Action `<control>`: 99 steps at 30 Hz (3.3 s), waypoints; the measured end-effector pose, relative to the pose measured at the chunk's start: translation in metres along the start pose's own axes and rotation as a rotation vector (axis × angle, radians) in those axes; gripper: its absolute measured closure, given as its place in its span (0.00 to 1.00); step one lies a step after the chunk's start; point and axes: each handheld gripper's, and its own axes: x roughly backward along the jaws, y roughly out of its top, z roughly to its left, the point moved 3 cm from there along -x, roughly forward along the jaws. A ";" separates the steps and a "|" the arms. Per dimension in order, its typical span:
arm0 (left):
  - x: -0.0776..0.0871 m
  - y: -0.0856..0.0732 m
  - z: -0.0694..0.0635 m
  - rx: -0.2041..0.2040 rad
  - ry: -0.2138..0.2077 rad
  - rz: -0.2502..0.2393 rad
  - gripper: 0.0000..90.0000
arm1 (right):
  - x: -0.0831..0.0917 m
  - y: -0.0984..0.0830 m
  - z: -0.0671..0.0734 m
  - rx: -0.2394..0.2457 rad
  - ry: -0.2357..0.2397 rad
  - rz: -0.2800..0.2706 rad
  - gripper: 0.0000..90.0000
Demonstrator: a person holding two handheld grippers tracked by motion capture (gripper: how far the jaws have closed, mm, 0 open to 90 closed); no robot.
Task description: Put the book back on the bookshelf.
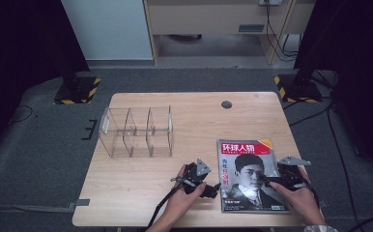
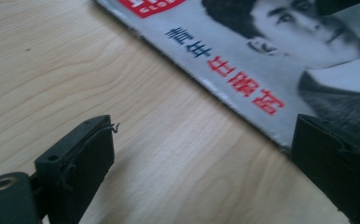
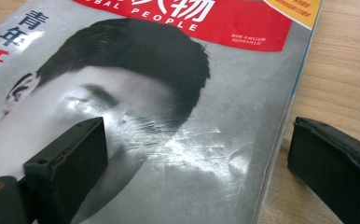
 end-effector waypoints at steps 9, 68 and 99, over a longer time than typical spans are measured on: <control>-0.005 0.007 -0.031 -0.034 -0.087 -0.061 0.12 | 0.004 0.001 -0.001 0.011 0.004 0.016 0.18; -0.021 0.002 -0.052 -0.149 -0.101 0.061 0.09 | 0.008 0.015 0.027 0.032 0.091 -0.033 0.39; -0.021 0.002 -0.051 -0.136 -0.109 0.066 0.06 | 0.007 0.016 0.022 0.008 0.076 0.020 0.86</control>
